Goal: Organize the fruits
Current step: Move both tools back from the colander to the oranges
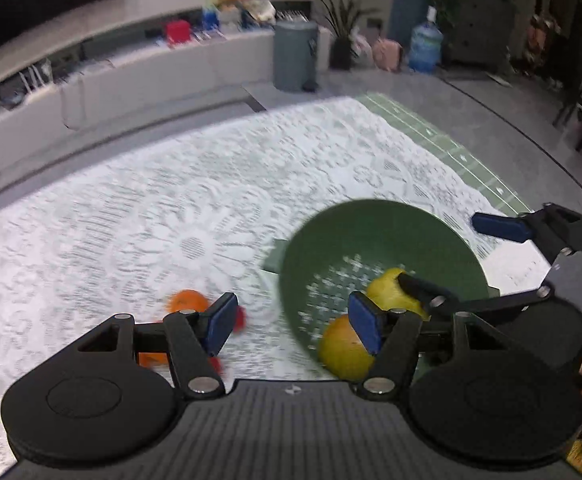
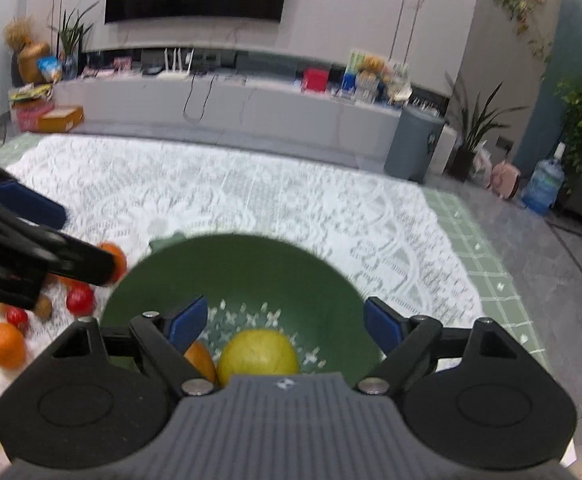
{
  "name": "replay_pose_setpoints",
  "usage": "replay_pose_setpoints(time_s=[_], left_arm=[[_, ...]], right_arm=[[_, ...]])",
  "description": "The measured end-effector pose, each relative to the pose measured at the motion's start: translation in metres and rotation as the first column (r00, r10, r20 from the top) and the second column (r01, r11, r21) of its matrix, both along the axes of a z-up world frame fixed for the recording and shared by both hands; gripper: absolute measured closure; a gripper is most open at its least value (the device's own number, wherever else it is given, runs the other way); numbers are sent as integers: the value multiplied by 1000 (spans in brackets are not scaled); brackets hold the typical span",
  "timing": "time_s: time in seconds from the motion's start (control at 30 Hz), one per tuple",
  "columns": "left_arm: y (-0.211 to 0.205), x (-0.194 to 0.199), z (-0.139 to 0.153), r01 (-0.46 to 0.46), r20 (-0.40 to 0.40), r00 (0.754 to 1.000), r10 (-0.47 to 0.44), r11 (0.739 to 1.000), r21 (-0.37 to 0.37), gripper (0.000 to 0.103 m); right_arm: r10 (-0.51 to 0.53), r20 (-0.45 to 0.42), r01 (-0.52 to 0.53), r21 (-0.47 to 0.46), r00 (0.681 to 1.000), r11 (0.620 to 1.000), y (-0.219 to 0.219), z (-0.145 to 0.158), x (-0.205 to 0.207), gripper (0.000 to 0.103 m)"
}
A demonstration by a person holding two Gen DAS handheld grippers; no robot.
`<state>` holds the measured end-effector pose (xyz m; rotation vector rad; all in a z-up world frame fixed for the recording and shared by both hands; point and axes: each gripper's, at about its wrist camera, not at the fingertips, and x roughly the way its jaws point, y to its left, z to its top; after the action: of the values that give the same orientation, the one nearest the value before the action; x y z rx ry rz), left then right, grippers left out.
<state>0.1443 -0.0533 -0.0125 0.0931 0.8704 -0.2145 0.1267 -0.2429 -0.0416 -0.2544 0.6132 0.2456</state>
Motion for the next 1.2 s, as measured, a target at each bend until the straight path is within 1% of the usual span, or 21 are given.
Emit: replay_pose_setpoints(time_s=[0.1, 0.2, 0.37, 0.47, 0.53, 0.6, 0.7, 0.8, 1.0, 1.1, 1.2], left_arm=[[11, -15, 13, -19, 62, 998, 18, 1000, 21, 28], [26, -27, 21, -49, 102, 994, 46, 999, 24, 28], [53, -41, 27, -71, 140, 988, 71, 997, -1, 28], [70, -47, 27, -93, 147, 984, 97, 995, -31, 28], [82, -49, 27, -116, 142, 982, 124, 991, -63, 28], [93, -52, 26, -128, 139, 980, 140, 987, -94, 28], [108, -53, 24, -129, 135, 980, 146, 984, -123, 28], [121, -53, 19, -141, 117, 981, 157, 981, -132, 28], [144, -43, -2, -203, 32, 977, 210, 967, -151, 28], [152, -38, -13, -208, 2, 977, 211, 965, -157, 28], [156, -30, -24, -214, -17, 977, 214, 965, -148, 28]], right_arm=[[-7, 54, 7, 10, 999, 1000, 4, 10, -10, 21], [-5, 78, 1, 50, 997, 999, 10, 19, -22, 24], [60, 87, -67, 83, 994, 994, 38, 24, -40, 28], [114, 78, -121, 101, 990, 988, 57, 22, -48, 32], [144, 70, -151, 103, 987, 983, 70, 19, -51, 33], [171, 60, -177, 103, 983, 979, 82, 16, -54, 36], [202, 40, -206, 105, 978, 973, 98, 10, -55, 40], [223, 13, -223, 111, 975, 968, 109, 3, -55, 46], [278, -34, -272, 120, 960, 955, 126, -15, -55, 50], [278, -57, -268, 140, 959, 953, 132, -22, -49, 53], [273, -69, -261, 152, 959, 953, 138, -26, -40, 54]])
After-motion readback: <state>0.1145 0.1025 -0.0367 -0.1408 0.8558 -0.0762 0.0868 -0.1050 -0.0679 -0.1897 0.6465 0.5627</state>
